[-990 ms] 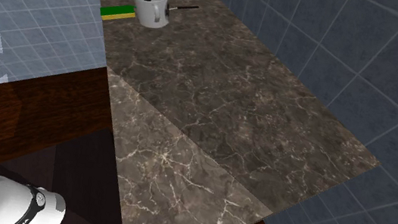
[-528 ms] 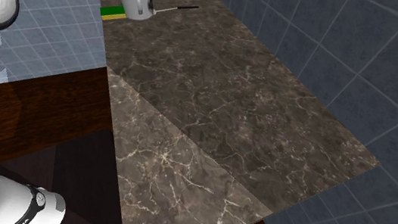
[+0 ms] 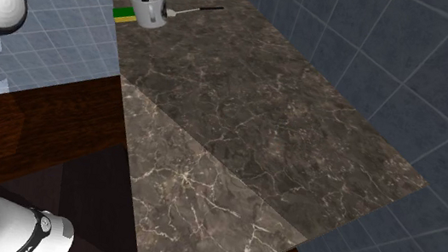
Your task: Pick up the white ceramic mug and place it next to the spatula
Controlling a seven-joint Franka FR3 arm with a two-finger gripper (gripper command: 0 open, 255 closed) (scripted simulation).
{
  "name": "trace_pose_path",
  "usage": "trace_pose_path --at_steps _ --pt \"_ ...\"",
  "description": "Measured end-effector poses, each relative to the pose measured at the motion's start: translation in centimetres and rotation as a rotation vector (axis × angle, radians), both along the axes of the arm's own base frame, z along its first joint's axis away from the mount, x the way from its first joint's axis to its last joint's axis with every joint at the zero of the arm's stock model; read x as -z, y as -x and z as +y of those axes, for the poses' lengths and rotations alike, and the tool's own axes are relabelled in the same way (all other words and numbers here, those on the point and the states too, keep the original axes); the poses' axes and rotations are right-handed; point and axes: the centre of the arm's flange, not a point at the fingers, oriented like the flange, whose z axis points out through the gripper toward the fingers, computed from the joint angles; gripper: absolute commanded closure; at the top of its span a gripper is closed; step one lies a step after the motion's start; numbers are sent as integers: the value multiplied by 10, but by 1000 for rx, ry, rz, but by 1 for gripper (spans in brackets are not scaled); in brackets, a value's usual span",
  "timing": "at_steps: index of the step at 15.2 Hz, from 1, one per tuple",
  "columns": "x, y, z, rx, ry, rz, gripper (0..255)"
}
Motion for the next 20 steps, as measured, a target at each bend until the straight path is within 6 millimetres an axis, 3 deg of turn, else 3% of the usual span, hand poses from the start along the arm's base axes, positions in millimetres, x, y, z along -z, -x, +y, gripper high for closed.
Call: trace_pose_path --at_steps 8,14,15,20 --pt "43 1 0 0 0 0 255" --pt "46 1 0 0 0 0 255" --pt "46 1 0 0 0 0 0" --pt "46 1 0 0 0 -1 0"
